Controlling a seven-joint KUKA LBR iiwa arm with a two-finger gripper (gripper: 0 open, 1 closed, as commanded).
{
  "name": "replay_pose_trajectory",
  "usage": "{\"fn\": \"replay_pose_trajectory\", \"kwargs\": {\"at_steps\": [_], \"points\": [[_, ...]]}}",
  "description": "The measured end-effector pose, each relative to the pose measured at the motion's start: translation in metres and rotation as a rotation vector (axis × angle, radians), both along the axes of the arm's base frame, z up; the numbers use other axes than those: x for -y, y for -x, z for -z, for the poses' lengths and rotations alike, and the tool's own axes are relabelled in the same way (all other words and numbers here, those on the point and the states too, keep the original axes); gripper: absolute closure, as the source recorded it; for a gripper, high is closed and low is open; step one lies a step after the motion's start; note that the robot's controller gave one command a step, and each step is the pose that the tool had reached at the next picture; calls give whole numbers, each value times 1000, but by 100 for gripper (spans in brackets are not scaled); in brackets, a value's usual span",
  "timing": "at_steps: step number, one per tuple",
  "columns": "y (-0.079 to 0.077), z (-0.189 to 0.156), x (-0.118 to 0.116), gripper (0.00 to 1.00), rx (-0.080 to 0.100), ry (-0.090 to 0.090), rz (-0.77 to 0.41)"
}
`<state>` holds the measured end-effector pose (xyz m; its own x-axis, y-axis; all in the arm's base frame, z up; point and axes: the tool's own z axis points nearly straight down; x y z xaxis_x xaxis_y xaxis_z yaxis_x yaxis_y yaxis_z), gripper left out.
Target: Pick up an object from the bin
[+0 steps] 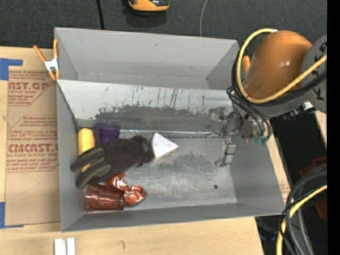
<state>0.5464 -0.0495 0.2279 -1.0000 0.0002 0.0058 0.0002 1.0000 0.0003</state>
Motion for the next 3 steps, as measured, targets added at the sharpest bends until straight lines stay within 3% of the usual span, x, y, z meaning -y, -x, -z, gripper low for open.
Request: {"fn": "replay_pose_trajectory", "kwargs": {"at_steps": [1, 2, 3], "points": [[-1, -5, 0, 0, 8, 1, -1], [-8, 28, -17, 0, 16, 2, -54], [-14, 76, -54, 0, 10, 1, -111]]}}
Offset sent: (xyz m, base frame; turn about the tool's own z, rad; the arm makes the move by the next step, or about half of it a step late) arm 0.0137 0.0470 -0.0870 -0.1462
